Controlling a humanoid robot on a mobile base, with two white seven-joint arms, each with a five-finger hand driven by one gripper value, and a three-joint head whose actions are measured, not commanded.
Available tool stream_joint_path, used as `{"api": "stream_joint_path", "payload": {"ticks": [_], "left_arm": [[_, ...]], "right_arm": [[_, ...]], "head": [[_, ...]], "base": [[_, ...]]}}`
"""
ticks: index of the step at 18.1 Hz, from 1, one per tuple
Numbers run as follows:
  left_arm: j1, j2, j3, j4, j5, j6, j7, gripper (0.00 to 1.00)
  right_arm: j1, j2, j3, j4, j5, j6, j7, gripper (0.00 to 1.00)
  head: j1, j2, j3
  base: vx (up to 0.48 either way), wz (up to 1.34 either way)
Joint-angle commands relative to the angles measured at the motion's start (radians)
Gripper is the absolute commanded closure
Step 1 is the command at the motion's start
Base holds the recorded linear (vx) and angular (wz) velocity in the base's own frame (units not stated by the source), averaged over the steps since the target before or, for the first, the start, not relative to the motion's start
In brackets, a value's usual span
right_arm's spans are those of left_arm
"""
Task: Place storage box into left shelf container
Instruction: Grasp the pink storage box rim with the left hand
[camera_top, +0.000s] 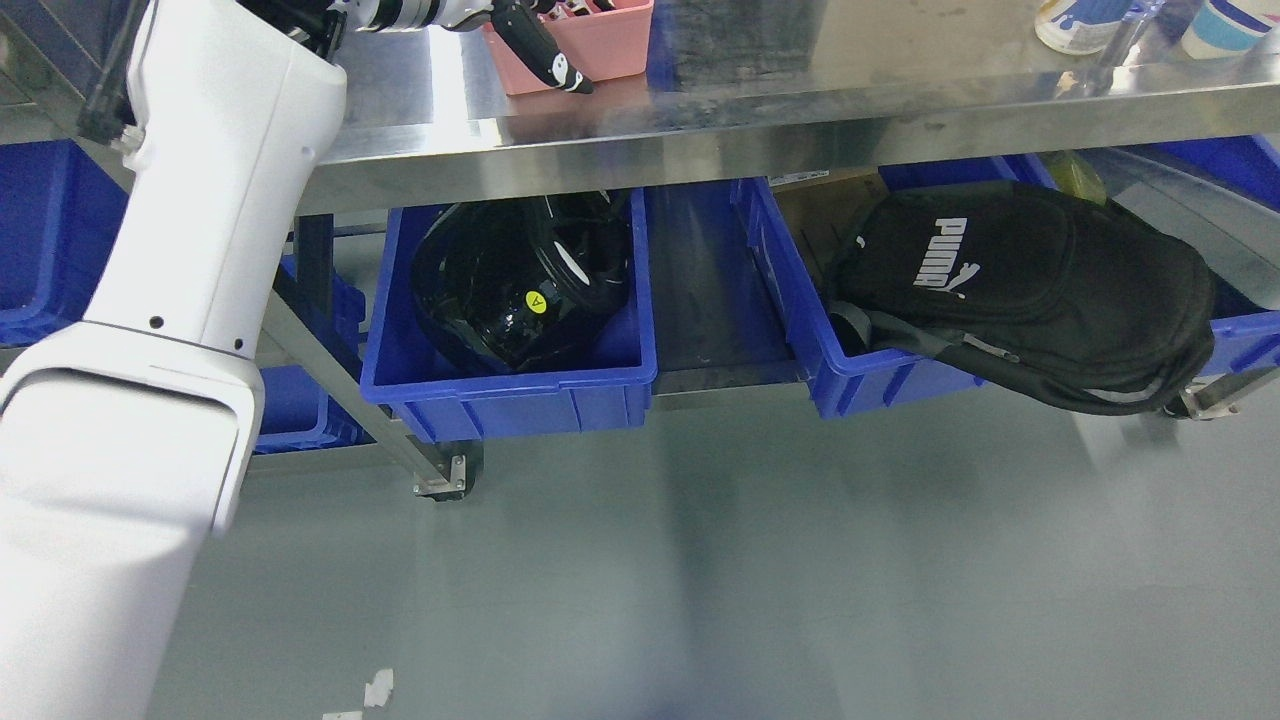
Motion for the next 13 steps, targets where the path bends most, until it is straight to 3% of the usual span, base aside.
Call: {"api": "stream_joint_path", "payload": {"ticks": [1, 6, 9, 11, 13], "left_arm": [[0.009, 0.003, 0.040, 0.053, -0.008, -0.058, -0.006, 0.79], [0.024, -0.001, 0.184, 0.050, -0.006, -0.149, 0.001, 0.98], [0.048, -0.065, 0.401, 0.042, 0.003, -0.175, 0.003, 0.99], [0.082, -0.065, 0.563, 0.018, 0.006, -0.215, 0.004, 0.99], [0.104, -0.065, 0.614, 0.001, 0.065, -0.275, 0.015, 0.99]], "right_arm": [[-0.008, -0.017, -0.003, -0.017, -0.002, -0.001, -0.001, 0.00], [-0.008, -0.017, -0.003, -0.017, -0.002, -0.001, 0.001, 0.00], [-0.008, -0.017, -0.003, -0.017, -0.002, -0.001, -0.001, 0.00], [-0.008, -0.017, -0.003, -0.017, -0.002, -0.001, 0.001, 0.00], [-0.008, -0.017, -0.003, -0.017, -0.002, -0.001, -0.001, 0.00]], "head": [[0.0000, 0.000, 0.000], [0.0000, 0.000, 0.000], [0.0000, 0.000, 0.000], [0.0000, 0.000, 0.000], [0.0000, 0.000, 0.000]], "base": [[0.000, 0.00], [0.000, 0.00], [0.000, 0.00], [0.000, 0.00], [0.000, 0.00]]}}
